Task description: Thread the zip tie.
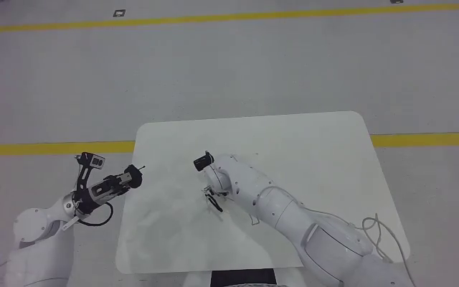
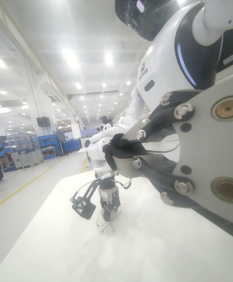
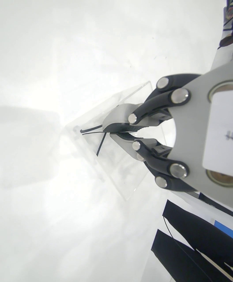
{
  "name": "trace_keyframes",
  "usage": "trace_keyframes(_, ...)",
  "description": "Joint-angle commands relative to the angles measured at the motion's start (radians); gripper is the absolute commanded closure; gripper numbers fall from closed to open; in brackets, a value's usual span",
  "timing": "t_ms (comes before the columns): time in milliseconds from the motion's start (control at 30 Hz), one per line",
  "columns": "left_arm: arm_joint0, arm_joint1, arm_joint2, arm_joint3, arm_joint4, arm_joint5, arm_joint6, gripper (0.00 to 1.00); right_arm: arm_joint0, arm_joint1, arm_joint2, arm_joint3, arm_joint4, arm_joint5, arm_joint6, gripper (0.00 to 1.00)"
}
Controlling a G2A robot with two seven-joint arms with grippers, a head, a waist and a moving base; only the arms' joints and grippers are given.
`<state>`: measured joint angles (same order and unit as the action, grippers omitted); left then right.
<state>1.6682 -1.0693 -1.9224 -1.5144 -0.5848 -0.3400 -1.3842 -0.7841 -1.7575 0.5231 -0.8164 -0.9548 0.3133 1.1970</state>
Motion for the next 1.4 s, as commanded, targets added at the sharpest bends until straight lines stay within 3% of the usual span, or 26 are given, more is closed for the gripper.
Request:
trace_keyframes(0, 0.0, 0.0, 0.0, 0.0, 0.0, 0.0, 0.0, 1.0, -0.001, -0.001, 0.001, -0.003, -0.006, 0.004, 0.002, 1.0)
trace_keyframes(233, 0.0, 0.0, 0.0, 0.0, 0.0, 0.0, 0.0, 1.0, -0.015, 0.006, 0.025, -0.053, -0.014, 0.002, 0.012, 1.0)
trace_keyframes(500, 0.0, 0.0, 0.0, 0.0, 0.0, 0.0, 0.0, 1.0, -0.062, 0.049, 0.105, -0.177, -0.019, -0.049, 0.056, 1.0)
trace_keyframes(967, 0.0, 0.0, 0.0, 0.0, 0.0, 0.0, 0.0, 1.0, -0.215, 0.149, 0.336, -0.437, 0.077, -0.233, 0.142, 1.0)
trace_keyframes(1167, 0.0, 0.0, 0.0, 0.0, 0.0, 0.0, 0.0, 1.0, -0.278, 0.178, 0.438, -0.506, 0.214, -0.326, 0.13, 1.0)
trace_keyframes(1367, 0.0, 0.0, 0.0, 0.0, 0.0, 0.0, 0.0, 1.0, -0.321, 0.191, 0.494, -0.542, 0.373, -0.419, 0.047, 1.0)
